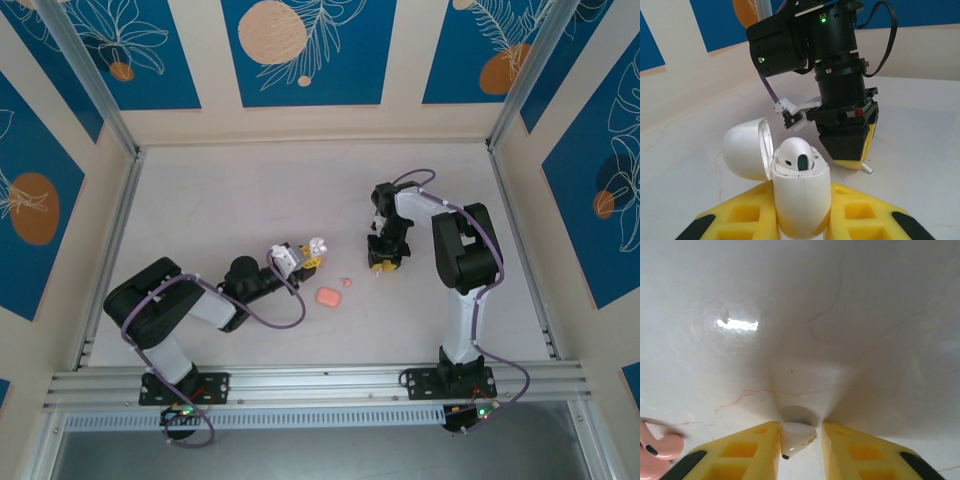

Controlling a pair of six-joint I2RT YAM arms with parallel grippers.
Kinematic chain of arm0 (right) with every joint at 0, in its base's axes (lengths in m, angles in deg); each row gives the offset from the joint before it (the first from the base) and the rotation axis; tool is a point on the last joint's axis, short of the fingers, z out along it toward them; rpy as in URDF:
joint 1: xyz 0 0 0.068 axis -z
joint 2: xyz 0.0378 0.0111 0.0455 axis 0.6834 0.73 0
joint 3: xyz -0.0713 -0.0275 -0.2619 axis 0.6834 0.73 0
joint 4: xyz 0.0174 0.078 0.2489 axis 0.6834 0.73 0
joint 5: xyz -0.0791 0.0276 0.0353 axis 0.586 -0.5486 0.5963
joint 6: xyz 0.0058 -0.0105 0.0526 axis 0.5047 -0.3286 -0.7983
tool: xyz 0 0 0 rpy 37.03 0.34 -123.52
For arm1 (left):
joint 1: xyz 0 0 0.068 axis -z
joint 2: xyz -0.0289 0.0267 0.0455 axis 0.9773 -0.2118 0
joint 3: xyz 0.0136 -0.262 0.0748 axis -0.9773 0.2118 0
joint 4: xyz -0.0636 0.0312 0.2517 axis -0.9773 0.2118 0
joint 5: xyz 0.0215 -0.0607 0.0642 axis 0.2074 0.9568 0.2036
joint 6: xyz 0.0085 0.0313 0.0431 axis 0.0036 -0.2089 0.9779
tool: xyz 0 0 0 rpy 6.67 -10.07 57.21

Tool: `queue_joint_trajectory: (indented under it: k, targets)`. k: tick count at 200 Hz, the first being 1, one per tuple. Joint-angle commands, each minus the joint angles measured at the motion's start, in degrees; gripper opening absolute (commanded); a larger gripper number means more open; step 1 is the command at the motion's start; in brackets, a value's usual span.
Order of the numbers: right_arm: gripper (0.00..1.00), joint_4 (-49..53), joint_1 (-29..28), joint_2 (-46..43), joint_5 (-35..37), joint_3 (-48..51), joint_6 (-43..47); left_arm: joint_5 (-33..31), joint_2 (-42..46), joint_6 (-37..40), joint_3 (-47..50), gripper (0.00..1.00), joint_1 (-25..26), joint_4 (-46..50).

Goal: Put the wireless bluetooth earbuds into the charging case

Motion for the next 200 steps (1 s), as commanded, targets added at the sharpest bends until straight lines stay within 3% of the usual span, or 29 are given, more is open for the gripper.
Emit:
queue_joint_trajectory:
  k: [1,68,158,200]
  targets:
    - [0.27,-1.77,-0.38,0.58,-0.69,1.7,-0.19,-0.47,0.97,0.82,0.6,0.21,0.71,-2.14]
    - [0.24,-9.33,-0.26,-7.83,-3.7,7.51,-3.22,0.32,-0.66,1.2,0.26,0.21,0.82,-2.14]
    - [0.22,-36.48,-2.21,-28.89,-14.37,26.63,-14.48,1.2,-7.01,3.39,-1.76,0.2,2.14,-2.14]
    - [0.22,-43.77,-5.44,-36.63,-14.33,31.19,-16.59,1.52,-8.58,4.36,-2.56,0.2,2.59,-2.14]
